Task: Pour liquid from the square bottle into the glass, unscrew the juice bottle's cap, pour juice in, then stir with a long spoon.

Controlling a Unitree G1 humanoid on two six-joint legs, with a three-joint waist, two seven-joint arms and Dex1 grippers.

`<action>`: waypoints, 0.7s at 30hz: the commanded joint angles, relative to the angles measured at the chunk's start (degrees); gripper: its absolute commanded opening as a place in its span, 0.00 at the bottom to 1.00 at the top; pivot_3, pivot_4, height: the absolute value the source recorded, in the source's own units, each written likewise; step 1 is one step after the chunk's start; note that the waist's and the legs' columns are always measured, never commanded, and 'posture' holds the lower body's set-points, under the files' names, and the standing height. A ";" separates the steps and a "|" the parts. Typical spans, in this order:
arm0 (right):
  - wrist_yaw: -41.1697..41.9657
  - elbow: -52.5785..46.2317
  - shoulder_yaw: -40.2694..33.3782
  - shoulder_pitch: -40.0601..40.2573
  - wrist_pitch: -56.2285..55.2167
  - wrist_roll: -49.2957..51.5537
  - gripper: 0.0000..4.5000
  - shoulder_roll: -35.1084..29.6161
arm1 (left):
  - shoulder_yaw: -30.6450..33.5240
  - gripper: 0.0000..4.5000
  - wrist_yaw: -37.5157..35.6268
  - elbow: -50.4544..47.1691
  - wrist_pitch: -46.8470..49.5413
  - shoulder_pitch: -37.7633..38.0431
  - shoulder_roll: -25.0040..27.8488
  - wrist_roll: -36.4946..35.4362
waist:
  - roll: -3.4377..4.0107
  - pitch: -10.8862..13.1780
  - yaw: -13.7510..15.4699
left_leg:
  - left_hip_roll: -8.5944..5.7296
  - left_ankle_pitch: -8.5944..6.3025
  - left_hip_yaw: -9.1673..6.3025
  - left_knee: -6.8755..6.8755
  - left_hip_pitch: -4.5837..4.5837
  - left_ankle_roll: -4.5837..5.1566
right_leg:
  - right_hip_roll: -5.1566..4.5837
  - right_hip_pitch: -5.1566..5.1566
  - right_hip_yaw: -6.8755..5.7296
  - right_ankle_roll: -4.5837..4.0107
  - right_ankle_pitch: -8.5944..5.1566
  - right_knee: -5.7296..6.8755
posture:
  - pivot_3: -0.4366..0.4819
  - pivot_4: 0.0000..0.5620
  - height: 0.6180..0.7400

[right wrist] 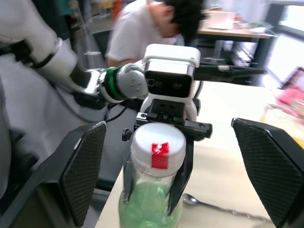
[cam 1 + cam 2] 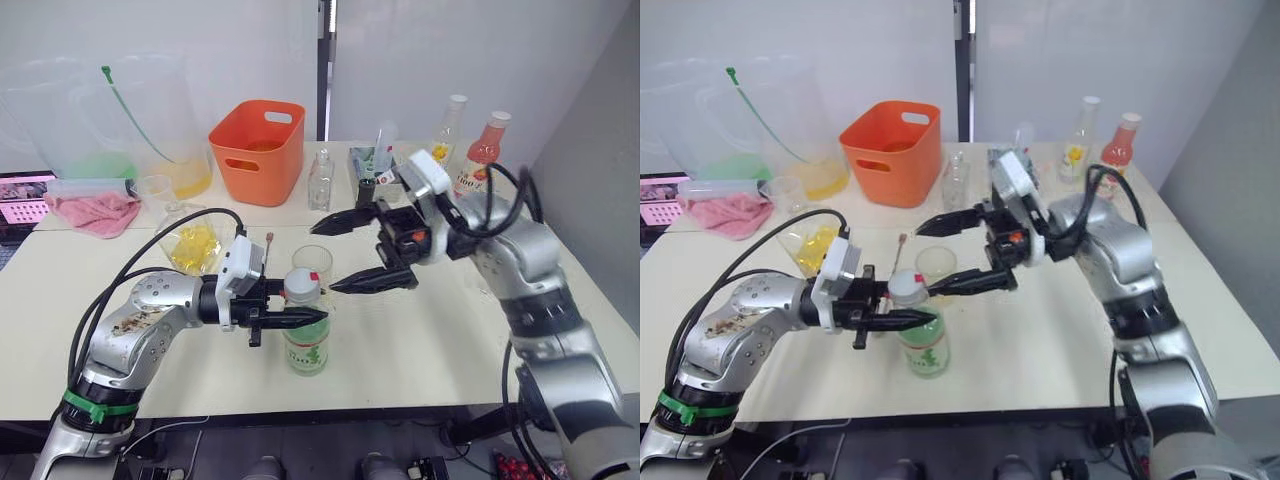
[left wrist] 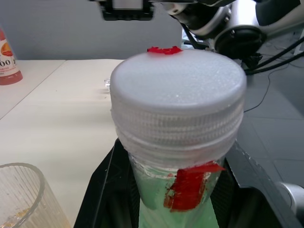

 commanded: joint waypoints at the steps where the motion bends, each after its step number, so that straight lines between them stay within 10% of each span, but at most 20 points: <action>1: -14.25 -12.74 -4.04 4.48 6.74 2.67 0.99 1.42 | 0.35 0.30 -0.18 1.05 -0.44 -1.79 -0.04 0.09 | 0.00 0.00 -0.23 | 0.01 0.00 0.01 0.00 0.01 0.00 | 0.01 -0.01 0.01 0.00 0.00 0.02 | 0.48 0.27 1.00; 19: -40.51 -29.94 -3.63 12.27 20.66 6.46 0.99 5.86 | -2.15 0.30 -2.61 5.54 -2.32 -4.92 -3.76 1.91 | 0.00 0.00 0.69 | -0.04 0.01 0.01 0.09 -0.02 0.00 | -0.01 0.07 0.02 0.01 -0.01 -0.05 | 0.48 0.27 1.00; 21: -41.47 -30.06 -3.43 12.34 21.59 6.72 0.88 6.11 | -2.30 0.30 -2.54 5.58 -2.19 -5.07 -4.04 2.11 | 0.00 0.00 0.80 | -0.05 0.01 0.01 0.09 -0.02 0.00 | -0.01 0.08 0.02 0.01 -0.01 -0.06 | 0.48 0.27 1.00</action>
